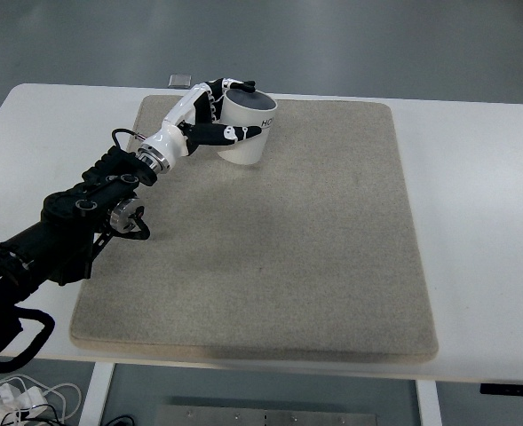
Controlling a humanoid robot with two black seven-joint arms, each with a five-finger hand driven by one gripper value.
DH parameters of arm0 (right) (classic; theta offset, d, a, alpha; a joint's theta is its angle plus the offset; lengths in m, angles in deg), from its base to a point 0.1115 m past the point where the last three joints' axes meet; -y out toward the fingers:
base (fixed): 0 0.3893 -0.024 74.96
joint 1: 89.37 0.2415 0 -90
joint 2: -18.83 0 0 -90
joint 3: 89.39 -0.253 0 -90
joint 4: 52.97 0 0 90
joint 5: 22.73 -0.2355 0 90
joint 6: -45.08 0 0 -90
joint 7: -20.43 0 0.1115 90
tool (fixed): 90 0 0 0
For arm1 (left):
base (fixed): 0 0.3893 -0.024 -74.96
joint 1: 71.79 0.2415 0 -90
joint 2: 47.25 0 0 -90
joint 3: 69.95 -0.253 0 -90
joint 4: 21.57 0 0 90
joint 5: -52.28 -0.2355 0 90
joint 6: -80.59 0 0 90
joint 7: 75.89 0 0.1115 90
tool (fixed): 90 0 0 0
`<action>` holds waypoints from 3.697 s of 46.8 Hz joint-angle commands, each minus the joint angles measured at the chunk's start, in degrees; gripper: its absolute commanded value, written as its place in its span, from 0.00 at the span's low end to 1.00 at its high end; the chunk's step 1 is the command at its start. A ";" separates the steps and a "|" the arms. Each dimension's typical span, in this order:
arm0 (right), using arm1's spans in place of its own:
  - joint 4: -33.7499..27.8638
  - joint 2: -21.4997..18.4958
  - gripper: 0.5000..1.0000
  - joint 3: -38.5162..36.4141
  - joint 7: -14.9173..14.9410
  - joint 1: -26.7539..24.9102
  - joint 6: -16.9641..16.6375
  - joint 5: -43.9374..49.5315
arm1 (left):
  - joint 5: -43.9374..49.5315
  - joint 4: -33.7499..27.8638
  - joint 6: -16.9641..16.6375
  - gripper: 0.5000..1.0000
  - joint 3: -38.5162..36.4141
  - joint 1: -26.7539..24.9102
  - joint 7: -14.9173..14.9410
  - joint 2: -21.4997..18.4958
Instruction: Upright white cup
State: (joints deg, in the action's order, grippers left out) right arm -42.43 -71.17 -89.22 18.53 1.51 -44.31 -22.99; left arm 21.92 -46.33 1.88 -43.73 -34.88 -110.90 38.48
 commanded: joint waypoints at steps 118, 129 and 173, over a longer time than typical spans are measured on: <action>0.00 0.00 0.90 0.00 -0.03 0.00 0.00 0.00 | 14.00 7.00 -0.48 0.98 6.22 -9.23 0.01 -0.39; 0.00 0.00 0.90 0.00 -0.03 0.00 0.00 0.00 | 25.68 7.97 -0.65 0.98 6.39 -8.53 0.01 -0.30; 0.00 0.00 0.90 0.00 0.05 -0.09 0.00 0.09 | 55.14 11.66 10.94 0.98 14.57 -4.40 24.81 0.49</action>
State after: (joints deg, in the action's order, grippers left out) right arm -42.43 -71.17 -89.24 18.59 1.38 -44.31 -22.94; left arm 77.16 -34.72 11.76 -29.22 -39.39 -86.23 38.82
